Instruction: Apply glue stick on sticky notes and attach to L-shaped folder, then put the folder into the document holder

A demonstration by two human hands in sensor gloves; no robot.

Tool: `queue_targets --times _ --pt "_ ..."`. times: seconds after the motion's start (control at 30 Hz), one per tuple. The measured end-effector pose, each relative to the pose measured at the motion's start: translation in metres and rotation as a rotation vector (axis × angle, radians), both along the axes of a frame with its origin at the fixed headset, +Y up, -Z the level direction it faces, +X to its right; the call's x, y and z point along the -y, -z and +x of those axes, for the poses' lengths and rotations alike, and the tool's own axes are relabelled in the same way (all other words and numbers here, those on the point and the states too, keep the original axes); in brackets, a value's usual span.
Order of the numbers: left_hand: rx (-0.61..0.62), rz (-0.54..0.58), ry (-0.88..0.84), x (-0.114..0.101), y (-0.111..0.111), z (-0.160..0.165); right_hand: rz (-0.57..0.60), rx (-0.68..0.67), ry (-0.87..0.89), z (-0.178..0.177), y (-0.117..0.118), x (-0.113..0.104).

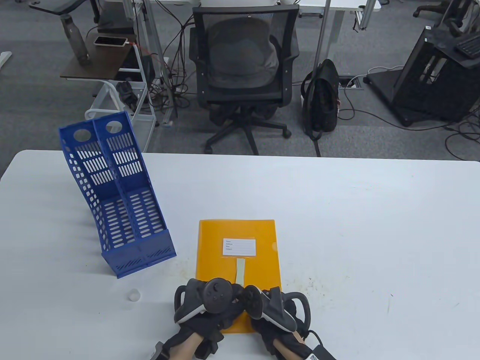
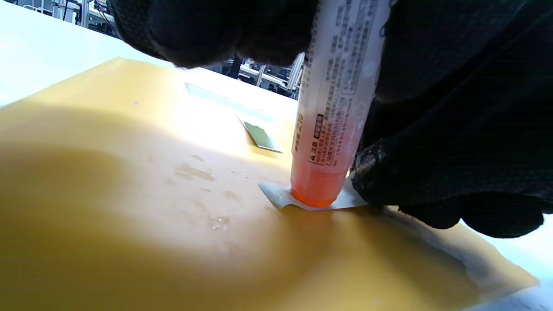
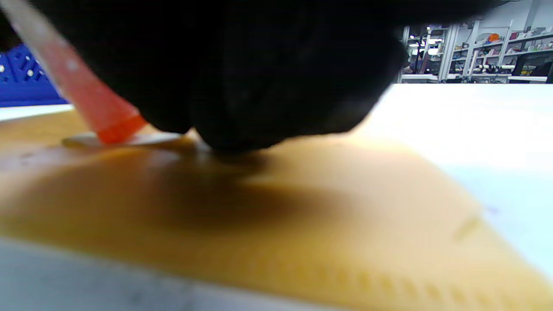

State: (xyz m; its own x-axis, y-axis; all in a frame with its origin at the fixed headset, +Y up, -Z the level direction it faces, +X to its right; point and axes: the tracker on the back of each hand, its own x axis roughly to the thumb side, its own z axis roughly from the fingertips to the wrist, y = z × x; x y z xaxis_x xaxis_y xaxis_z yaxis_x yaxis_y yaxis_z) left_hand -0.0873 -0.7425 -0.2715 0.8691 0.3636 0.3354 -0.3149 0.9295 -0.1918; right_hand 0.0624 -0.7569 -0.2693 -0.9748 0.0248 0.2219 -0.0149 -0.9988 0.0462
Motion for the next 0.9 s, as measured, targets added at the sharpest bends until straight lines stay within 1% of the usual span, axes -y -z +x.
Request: queue_targets --times 0.27,0.63,0.73,0.83,0.9 --pt "0.006 0.002 0.039 -0.002 0.000 0.001 0.010 0.008 -0.060 -0.004 -0.001 0.000" --pt "0.000 -0.021 0.095 -0.004 0.001 -0.003 0.002 0.020 -0.057 -0.004 0.000 0.000" --pt "-0.020 0.005 0.089 -0.009 -0.001 -0.007 -0.008 0.022 -0.047 -0.003 0.001 0.001" --pt "-0.036 0.045 0.039 -0.014 -0.003 -0.010 -0.018 0.024 -0.033 -0.002 0.002 0.001" --pt "-0.035 0.054 0.031 -0.013 -0.004 -0.008 -0.024 0.026 -0.025 -0.001 0.002 0.001"
